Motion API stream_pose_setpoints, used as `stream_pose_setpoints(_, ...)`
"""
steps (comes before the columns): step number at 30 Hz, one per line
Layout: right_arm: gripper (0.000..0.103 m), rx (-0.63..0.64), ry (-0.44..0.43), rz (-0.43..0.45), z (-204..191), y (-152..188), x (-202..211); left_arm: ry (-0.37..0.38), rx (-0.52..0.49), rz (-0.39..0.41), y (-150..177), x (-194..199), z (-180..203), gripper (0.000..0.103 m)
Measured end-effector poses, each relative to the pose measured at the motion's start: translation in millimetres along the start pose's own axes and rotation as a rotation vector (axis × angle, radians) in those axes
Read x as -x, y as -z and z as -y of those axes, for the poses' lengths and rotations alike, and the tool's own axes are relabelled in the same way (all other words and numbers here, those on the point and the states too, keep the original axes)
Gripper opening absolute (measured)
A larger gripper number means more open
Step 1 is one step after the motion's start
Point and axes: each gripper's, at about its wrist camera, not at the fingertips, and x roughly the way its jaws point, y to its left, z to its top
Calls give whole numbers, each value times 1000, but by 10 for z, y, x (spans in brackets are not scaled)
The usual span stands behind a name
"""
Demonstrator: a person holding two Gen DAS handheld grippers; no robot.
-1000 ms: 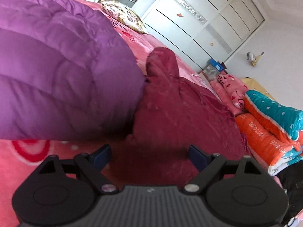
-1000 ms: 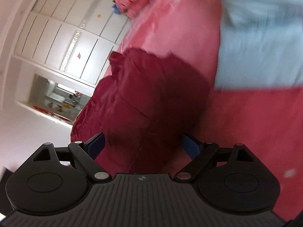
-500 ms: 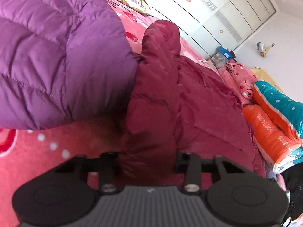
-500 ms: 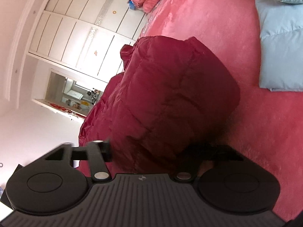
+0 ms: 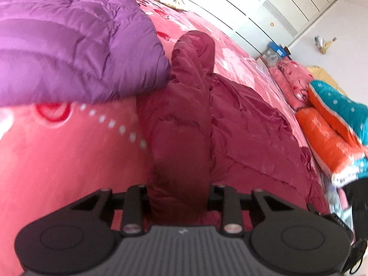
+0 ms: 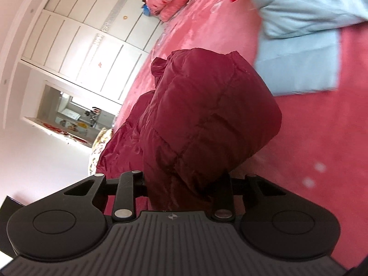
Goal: Fold large clothes
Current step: 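Lift the dark red jacket hem with both tools and fold it toward the collar, then lay the folded hem down and open both tools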
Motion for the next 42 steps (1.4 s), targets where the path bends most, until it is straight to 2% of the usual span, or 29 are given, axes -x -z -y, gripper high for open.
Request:
stream_pose_setpoints(6,40,12,49,-29,48,242,412,-21,-31,-39,453,395,-8,29)
stream_pose_setpoints(11,40,1,70,-52,104,442,721,-33,-43,-54,674,688,-119,30)
stream_pose_setpoints(15,42,17,90,-80,81,616,850,-83,-96,-37,809,871,-179,31)
stream_pose_setpoints(16,46,29,102,-86,58,614,836,-92,-109,-35,820,884,-161,31)
stream_pose_setpoints(17,57,50,118,-100,34,614,813,-98,-115,-34,842,898,-169,33)
stream_pose_setpoints(18,62,70,139,-113,22,560,721,-105,-117,-35,862,896,-191,34)
stream_pose_setpoints(20,88,86,188,-112,18,521,701,-105,-114,-33,880,882,-214,36)
stream_pose_setpoints(22,96,47,185,-104,53,479,728,-105,-112,-19,900,881,-232,37)
stream_pose_setpoints(23,100,32,183,-88,55,484,786,-107,-116,-12,916,905,-214,39)
stream_pose_setpoints(26,100,63,233,-24,18,533,969,-118,-143,17,923,1012,-174,42)
stream_pose_setpoints(30,102,136,286,112,-74,518,1125,-153,-213,78,929,1264,-116,45)
stream_pose_setpoints(34,103,193,302,254,-168,453,1268,-184,-269,156,919,1569,-79,47)
stream_pose_setpoints(38,103,316,278,351,-291,444,1266,-177,-287,219,828,1715,10,49)
stream_pose_setpoints(42,103,502,195,346,-526,519,1063,-129,-357,229,738,1567,294,50)
